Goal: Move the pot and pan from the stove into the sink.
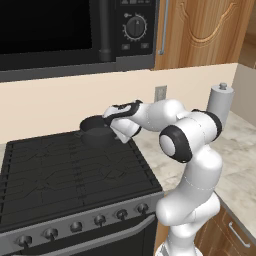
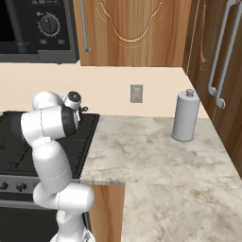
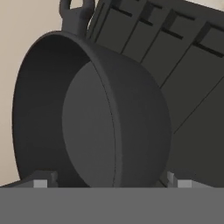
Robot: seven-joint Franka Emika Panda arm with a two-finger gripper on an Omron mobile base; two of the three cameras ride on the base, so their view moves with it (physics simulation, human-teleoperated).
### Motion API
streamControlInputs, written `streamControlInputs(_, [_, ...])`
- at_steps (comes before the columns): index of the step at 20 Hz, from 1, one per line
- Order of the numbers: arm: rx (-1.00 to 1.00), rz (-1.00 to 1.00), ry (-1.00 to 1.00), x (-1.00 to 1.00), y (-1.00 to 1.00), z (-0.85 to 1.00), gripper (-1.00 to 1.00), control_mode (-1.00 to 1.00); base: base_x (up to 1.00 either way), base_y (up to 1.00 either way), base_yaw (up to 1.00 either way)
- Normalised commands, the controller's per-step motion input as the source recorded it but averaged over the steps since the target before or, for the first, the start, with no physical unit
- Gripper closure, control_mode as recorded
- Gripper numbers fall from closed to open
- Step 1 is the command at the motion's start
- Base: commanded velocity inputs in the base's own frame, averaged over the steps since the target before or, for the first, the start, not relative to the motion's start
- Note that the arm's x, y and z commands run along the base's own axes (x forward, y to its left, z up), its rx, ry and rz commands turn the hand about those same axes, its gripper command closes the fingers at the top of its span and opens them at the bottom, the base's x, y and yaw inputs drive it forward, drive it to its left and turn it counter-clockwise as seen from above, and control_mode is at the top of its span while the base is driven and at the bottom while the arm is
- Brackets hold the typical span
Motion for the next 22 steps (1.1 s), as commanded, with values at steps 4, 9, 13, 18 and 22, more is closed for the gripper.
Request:
streamControlInputs(4, [0.0,0.0,0.0,0.1,0.03,-0.07,-1.0,-1.0,0.0,0.0,0.0])
streamControlInputs(9, [-0.04,0.0,0.0,0.2,0.13,-0.22,-1.0,-1.0,0.0,0.0,0.0])
streamControlInputs(13, [-0.02,0.0,0.0,0.15,0.06,-0.17,-1.0,-1.0,0.0,0.0,0.0])
streamControlInputs(18, [0.0,0.0,0.0,0.02,0.0,-0.02,1.0,-1.0,0.0,0.0,0.0])
streamControlInputs(22, [0.0,0.0,0.0,0.0,0.0,0.0,1.0,-1.0,0.0,0.0,0.0])
